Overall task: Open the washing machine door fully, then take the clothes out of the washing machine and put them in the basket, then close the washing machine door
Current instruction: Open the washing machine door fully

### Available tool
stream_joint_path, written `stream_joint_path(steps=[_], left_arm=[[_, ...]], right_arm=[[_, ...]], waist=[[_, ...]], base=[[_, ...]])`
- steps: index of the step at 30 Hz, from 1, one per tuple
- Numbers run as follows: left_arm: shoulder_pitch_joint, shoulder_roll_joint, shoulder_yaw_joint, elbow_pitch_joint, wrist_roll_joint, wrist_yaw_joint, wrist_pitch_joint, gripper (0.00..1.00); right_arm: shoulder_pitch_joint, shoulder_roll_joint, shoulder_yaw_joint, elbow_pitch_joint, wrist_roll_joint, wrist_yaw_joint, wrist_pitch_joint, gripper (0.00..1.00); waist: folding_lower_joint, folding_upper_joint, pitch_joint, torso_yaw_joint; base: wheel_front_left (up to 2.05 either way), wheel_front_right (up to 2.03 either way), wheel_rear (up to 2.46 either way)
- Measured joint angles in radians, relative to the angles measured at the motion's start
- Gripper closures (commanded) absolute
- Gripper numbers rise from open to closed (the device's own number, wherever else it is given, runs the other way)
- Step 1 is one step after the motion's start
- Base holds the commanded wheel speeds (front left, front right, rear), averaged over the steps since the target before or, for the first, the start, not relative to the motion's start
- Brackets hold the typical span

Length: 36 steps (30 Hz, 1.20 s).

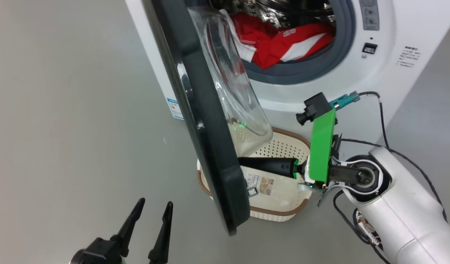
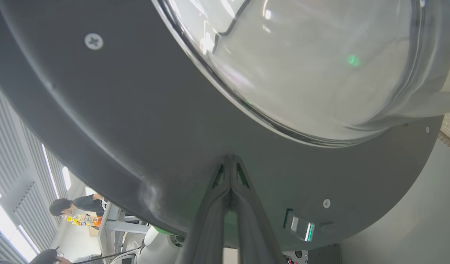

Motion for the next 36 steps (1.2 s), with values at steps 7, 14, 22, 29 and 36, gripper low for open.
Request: stream_joint_path(steps=[7,14,22,29,36], left_arm=[[0.005,0.000,0.020,0.011,0.007,0.000,0.000,0.00],[0.011,0.000,0.044,0.021,0.012,0.002,0.000,0.00],[0.031,0.000,0.082,0.012,0.018,0.003,0.000,0.00],[0.030,0.000,0.092,0.010,0.018,0.003,0.000,0.00],[0.029,0.000,0.095,0.014,0.018,0.003,0.000,0.00]], right_arm=[[0.022,0.024,0.020,-0.015,0.000,0.000,0.006,1.00],[0.057,0.071,0.040,-0.031,-0.003,0.000,0.005,1.00],[0.052,0.097,0.085,-0.030,-0.008,0.000,-0.010,1.00],[0.048,0.099,0.100,-0.025,-0.008,0.000,-0.032,1.00],[0.049,0.100,0.108,-0.025,-0.010,0.000,-0.066,0.64]], waist=[[0.0000,0.0000,-0.021,0.052],[0.0000,0.0000,-0.044,0.100],[0.0000,0.0000,-0.043,0.121],[0.0000,0.0000,-0.036,0.124],[0.0000,0.0000,-0.045,0.119]], base=[[0.00,0.00,0.00],[0.00,0.00,0.00],[0.00,0.00,0.00],[0.00,0.00,0.00],[0.00,0.00,0.00]])
